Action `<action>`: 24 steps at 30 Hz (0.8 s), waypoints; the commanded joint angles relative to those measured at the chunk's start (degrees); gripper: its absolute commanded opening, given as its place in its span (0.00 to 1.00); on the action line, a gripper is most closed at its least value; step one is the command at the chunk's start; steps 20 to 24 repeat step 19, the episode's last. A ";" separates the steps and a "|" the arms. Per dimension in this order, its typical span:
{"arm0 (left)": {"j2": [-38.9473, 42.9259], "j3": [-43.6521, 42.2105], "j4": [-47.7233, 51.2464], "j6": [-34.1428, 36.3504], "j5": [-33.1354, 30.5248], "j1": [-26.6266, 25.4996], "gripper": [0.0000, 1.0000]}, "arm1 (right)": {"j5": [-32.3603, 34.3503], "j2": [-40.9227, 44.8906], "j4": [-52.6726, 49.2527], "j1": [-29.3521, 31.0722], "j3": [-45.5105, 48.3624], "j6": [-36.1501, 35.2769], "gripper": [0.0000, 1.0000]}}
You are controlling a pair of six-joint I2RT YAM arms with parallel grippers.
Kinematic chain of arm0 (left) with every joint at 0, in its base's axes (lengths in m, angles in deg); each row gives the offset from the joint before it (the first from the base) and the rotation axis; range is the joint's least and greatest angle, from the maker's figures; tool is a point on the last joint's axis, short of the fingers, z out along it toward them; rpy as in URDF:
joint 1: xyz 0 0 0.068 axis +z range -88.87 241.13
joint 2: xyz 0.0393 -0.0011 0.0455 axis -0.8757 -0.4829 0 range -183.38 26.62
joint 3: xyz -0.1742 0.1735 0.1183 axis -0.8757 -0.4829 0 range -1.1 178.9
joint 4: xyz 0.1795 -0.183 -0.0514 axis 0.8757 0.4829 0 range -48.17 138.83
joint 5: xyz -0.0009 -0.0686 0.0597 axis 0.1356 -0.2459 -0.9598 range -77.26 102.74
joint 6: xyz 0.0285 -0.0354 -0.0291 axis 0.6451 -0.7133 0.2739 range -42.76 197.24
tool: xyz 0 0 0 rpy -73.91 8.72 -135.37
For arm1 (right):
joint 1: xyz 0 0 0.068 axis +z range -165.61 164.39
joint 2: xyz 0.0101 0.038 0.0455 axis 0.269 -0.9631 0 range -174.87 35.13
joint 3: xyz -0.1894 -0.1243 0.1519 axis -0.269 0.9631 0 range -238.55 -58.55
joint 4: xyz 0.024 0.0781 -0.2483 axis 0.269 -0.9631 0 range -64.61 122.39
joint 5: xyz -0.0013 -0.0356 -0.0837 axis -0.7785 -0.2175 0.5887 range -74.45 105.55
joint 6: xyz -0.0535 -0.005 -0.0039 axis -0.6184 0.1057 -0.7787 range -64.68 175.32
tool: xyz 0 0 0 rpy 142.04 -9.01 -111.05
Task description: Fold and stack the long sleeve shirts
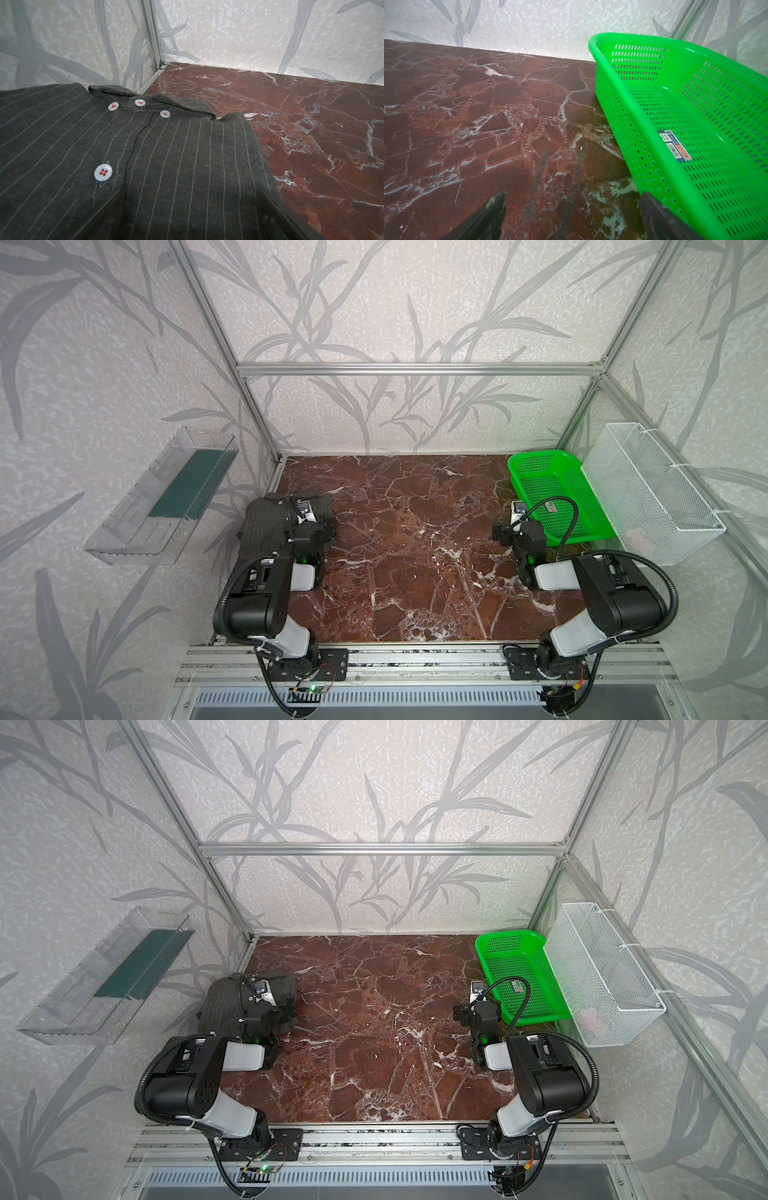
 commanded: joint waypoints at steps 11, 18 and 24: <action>-0.62 -0.25 -1.93 1.40 -1.06 -0.26 0.99 | 0.14 -0.49 3.77 -0.10 0.43 -0.64 0.99; -0.48 -0.03 -1.34 1.11 -0.37 0.16 0.99 | 0.14 -0.47 3.73 -0.08 0.45 -0.58 0.99; -0.52 -0.15 -1.55 1.19 -0.41 0.08 0.99 | 0.14 -0.49 3.73 -0.08 0.44 -0.58 0.99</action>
